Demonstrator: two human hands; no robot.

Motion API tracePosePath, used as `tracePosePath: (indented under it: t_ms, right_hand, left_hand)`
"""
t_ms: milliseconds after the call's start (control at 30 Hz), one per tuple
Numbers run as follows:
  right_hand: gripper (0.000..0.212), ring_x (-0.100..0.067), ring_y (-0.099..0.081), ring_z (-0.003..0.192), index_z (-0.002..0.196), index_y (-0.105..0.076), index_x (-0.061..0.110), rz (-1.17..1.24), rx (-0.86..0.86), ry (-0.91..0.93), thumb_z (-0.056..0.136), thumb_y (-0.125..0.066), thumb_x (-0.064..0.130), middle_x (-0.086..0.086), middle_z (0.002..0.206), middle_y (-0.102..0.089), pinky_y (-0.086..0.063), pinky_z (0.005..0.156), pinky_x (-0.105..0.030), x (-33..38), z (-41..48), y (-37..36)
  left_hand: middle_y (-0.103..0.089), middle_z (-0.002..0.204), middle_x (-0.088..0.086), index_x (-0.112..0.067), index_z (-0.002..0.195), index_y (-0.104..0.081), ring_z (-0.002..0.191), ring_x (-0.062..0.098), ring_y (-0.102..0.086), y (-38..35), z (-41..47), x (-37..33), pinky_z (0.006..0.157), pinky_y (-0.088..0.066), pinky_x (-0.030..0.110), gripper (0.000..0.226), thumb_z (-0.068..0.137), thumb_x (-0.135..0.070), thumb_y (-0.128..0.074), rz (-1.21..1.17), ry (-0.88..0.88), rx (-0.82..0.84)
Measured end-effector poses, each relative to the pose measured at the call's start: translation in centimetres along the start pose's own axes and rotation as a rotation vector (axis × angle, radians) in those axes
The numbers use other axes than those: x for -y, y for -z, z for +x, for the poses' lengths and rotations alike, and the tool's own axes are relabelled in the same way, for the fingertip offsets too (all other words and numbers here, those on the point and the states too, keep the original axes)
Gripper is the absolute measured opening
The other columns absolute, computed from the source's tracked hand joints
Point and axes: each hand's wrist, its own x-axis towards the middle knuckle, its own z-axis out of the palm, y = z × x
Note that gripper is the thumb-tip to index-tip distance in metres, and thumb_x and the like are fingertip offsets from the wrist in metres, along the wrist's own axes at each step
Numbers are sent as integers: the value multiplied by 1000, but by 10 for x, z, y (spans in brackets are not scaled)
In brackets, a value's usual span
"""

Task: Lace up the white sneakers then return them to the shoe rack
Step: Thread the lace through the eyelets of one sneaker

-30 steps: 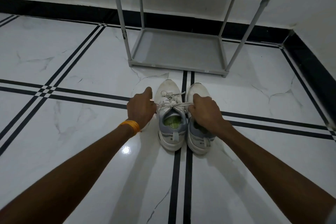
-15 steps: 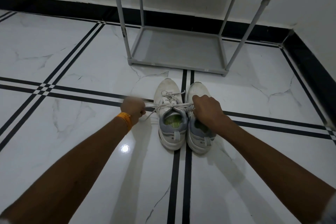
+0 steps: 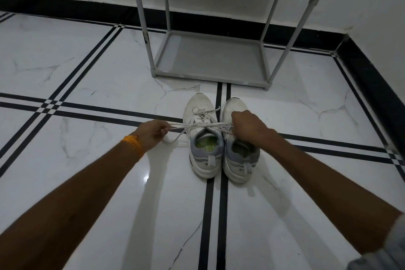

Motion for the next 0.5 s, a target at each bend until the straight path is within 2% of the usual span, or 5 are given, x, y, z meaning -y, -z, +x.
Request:
tracePosePath:
  t_ms: [67, 167, 233, 367, 500]
  right_hand:
    - [27, -23, -58, 75, 100, -63, 3, 181, 93, -14, 90, -64, 29, -18, 99, -68, -43, 62, -29, -5, 0, 13]
    - [34, -21, -66, 68, 91, -65, 9, 490, 39, -37, 92, -59, 42, -12, 87, -70, -49, 56, -27, 1, -6, 31]
    - [36, -23, -65, 81, 99, -65, 12, 359, -156, 31, 90, -59, 46, -7, 95, -66, -49, 65, -31, 14, -9, 29]
    - [29, -28, -64, 94, 112, -60, 13, 18, -152, 202, 90, -61, 32, -10, 110, -63, -52, 78, -37, 47, -17, -5]
    - [20, -34, -66, 96, 106, -65, 3, -100, -132, 178, 93, -50, 4, -19, 107, -66, -49, 79, -38, 43, -17, -16]
  left_hand:
    - [-62, 82, 9, -3, 84, -66, 65, 12, -54, 10, -13, -7, 52, -43, 17, 3, 83, -4, -69, 16, -6, 105]
    - [-57, 97, 7, -11, 108, -62, 78, 16, -52, 5, -20, -7, 63, -40, 25, 24, 85, -17, -64, 235, -218, 63]
    - [-58, 109, 5, -17, 121, -57, 92, 20, -58, -14, -23, 0, 71, -48, 27, 31, 90, -17, -59, 470, -500, 29]
    - [-56, 128, 9, -15, 130, -56, 113, 23, -57, -53, -22, 26, 92, -47, 28, 34, 97, -22, -54, 962, -935, 150]
    - [-64, 99, 11, -9, 99, -64, 89, 23, -60, -62, -18, 36, 74, -43, 27, 21, 96, -28, -56, 1081, -1073, -25]
